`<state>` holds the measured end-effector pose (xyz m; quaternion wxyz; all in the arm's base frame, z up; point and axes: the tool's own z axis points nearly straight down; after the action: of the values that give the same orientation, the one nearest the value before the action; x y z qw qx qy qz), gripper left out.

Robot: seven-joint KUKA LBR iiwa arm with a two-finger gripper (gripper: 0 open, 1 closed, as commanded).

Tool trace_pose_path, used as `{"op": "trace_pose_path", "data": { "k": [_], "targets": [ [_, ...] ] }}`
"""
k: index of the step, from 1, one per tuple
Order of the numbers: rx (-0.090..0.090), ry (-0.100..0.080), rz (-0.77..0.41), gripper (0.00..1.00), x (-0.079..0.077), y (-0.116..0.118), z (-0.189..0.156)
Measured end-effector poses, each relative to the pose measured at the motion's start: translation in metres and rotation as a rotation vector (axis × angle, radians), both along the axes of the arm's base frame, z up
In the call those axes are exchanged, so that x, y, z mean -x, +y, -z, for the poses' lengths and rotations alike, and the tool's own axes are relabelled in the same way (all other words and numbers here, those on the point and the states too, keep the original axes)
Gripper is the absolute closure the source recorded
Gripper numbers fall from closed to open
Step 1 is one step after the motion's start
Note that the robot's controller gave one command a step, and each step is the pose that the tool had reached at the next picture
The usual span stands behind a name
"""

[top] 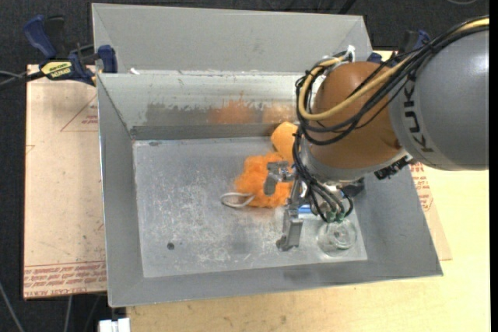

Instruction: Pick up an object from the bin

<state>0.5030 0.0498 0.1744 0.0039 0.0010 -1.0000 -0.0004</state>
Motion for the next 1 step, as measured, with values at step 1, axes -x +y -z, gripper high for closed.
{"op": "trace_pose_path", "data": {
  "k": [1],
  "targets": [
    [0.000, -0.008, 0.002, 0.00, -0.0017, -0.0002, -0.0041]
  ]
}}
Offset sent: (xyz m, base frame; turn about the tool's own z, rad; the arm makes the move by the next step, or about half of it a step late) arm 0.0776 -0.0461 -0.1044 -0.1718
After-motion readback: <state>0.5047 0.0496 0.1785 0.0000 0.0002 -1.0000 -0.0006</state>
